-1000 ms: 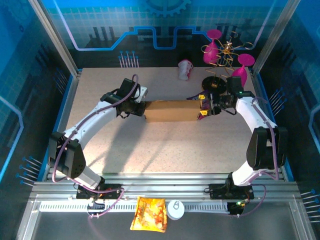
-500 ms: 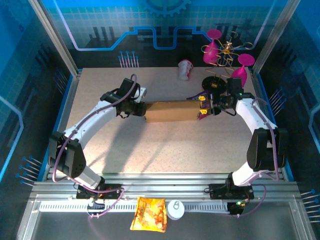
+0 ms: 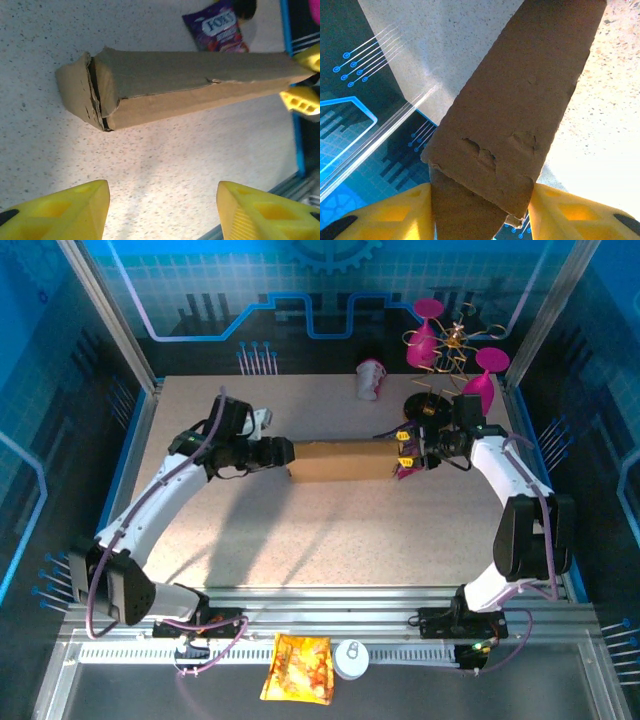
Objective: Fold the paper box
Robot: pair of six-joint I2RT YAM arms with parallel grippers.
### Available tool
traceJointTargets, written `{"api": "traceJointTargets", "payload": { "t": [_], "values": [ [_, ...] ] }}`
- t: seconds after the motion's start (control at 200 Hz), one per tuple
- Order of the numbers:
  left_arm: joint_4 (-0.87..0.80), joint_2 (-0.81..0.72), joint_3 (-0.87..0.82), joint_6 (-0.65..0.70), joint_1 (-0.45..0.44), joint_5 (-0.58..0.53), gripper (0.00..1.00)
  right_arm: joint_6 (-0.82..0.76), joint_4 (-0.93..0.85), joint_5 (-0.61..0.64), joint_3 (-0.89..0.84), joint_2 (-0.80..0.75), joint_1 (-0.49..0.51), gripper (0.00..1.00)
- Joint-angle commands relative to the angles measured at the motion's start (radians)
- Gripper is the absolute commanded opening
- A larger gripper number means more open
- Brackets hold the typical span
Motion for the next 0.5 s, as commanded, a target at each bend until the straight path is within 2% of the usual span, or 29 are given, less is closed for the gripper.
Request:
{"api": "traceJointTargets", "payload": {
  "t": [0.0,0.31,0.495],
  "values": [
    [0.075,-0.035,-0.034,-0.233,0.044,0.106,0.59,0.009,-0.034,0.025,0.017,0.033,0.024,0.48],
    [0.174,0.026,-0.04,-0.629,0.065,0.091,0.54,0.013,-0.026,0.025,0.015,0.044,0.026,0.46],
    [0.231,0.038,-0.096,-0.8,0.065,0.061,0.52,0.018,-0.02,0.027,0.015,0.049,0.028,0.46]
  ]
}}
